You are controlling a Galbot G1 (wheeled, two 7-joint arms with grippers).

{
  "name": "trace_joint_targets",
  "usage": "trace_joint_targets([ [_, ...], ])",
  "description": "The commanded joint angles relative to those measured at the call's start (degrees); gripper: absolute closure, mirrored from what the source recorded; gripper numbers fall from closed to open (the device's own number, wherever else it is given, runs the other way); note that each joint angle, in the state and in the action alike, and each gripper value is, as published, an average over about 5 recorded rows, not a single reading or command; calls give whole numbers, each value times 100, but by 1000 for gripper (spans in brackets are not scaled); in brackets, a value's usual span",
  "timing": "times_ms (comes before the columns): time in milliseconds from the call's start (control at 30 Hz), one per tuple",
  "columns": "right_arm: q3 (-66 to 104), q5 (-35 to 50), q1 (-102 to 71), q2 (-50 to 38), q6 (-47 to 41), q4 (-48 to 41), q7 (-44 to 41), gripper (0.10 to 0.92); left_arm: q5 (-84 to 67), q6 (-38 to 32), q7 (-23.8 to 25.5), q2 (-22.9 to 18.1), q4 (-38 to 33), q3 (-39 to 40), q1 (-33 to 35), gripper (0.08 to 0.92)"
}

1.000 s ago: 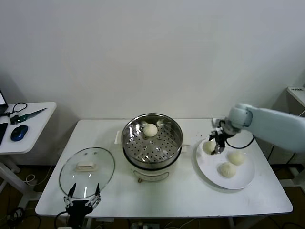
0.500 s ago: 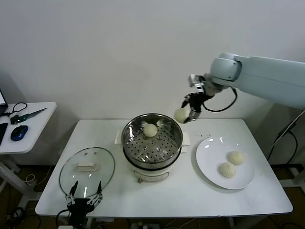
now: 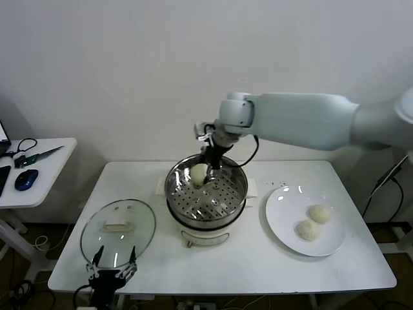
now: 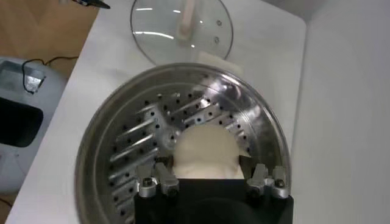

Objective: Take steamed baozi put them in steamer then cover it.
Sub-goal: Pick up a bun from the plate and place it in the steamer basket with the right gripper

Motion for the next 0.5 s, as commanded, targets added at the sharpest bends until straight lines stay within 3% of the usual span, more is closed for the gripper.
trace_joint_targets([
  [33, 79, -15, -742, 872, -277, -759, 282, 313, -2, -9, -1, -4, -15, -5, 22, 177],
  [500, 171, -227, -1087, 1020, -511, -1077, 468, 313, 11, -5, 7, -12, -14, 23, 20, 177],
])
